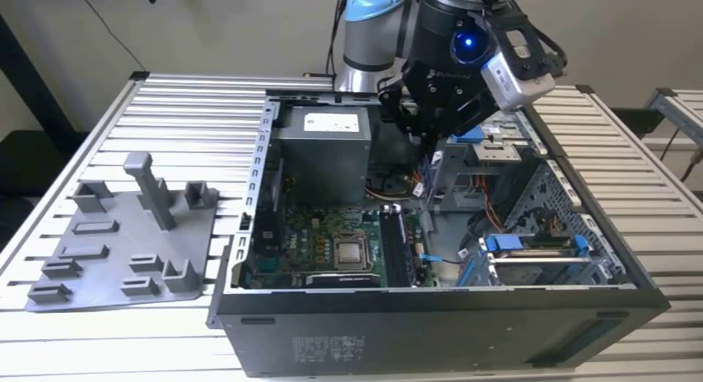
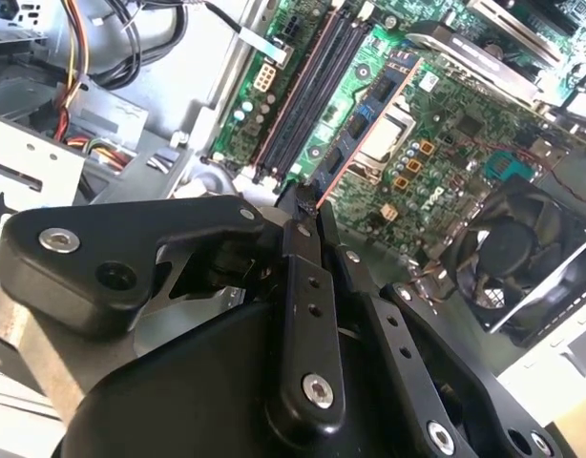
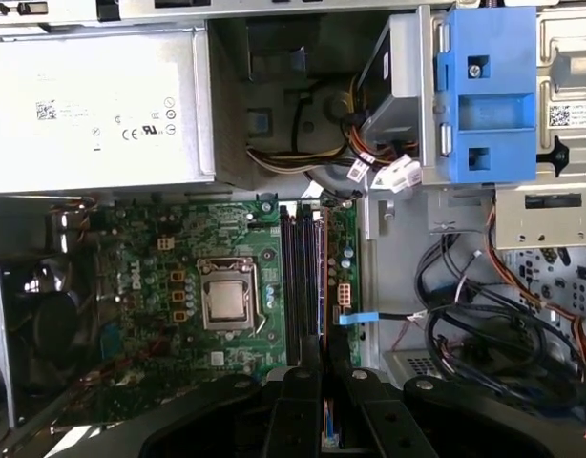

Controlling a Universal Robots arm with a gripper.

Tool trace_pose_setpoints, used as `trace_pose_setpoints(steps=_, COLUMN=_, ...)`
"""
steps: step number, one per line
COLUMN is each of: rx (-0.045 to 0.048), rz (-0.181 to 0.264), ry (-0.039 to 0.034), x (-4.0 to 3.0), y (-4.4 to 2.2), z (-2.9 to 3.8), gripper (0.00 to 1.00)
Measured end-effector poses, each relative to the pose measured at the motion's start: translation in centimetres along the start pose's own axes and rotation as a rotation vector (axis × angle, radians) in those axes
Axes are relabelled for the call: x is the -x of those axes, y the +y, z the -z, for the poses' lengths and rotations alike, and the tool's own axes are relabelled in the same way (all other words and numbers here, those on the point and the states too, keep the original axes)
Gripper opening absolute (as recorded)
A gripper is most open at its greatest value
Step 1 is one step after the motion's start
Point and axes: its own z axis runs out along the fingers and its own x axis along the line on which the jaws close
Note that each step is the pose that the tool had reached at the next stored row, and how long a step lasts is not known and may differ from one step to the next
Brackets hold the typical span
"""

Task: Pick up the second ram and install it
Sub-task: 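Insert the second ram into the second slot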

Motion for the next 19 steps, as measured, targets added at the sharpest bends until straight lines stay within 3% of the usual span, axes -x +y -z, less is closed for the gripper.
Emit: trace_pose_setpoints(steps=19, rx=0.0, rz=0.0, ry=0.0, x=0.0, y=0.01, z=-0.66, gripper=0.14)
